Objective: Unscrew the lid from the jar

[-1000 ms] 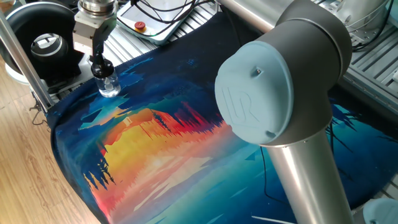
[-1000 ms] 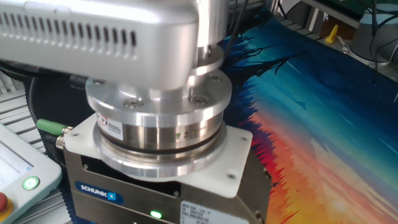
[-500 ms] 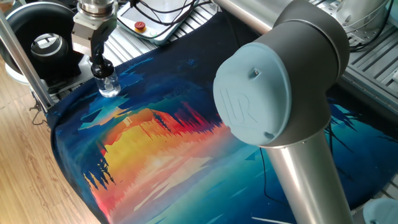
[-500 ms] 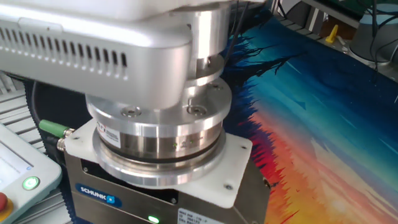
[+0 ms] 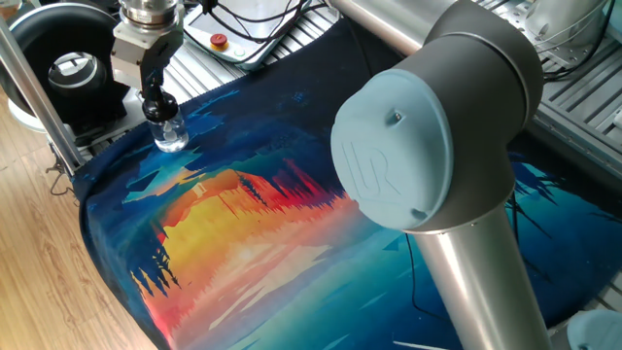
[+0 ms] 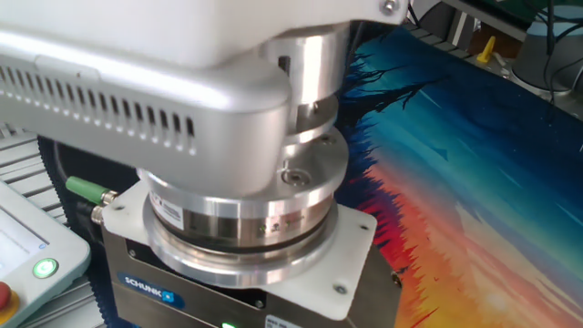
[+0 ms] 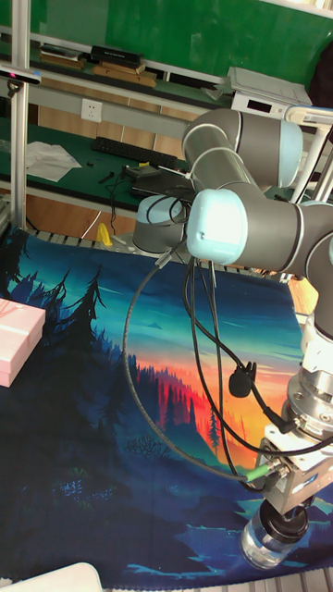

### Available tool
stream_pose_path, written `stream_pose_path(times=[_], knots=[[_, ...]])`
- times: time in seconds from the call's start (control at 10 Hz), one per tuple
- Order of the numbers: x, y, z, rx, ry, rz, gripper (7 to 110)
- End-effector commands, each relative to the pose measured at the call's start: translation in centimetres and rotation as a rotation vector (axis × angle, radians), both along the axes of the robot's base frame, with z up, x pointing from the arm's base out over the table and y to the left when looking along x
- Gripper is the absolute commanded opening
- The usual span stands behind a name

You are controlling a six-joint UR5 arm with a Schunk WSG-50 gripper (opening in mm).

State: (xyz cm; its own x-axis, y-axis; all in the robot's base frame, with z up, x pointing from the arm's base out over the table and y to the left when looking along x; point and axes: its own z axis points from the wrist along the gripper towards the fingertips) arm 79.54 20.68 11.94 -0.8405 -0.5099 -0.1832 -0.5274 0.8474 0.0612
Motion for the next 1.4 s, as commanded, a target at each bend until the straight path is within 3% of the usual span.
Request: stream_pose_path(times=[0.0, 0.3, 0.7, 1.3], knots=[[-0.07, 0.17, 0.13, -0.005, 0.005, -0.018, 22], [-0.02, 0.31, 0.11, -0.006, 0.001, -0.014, 22], [-0.13, 0.32, 0.11, -0.019, -0.005, 0.063, 22], [-0.4, -0.32, -0.14, -0.069, -0.01, 0.279, 22]])
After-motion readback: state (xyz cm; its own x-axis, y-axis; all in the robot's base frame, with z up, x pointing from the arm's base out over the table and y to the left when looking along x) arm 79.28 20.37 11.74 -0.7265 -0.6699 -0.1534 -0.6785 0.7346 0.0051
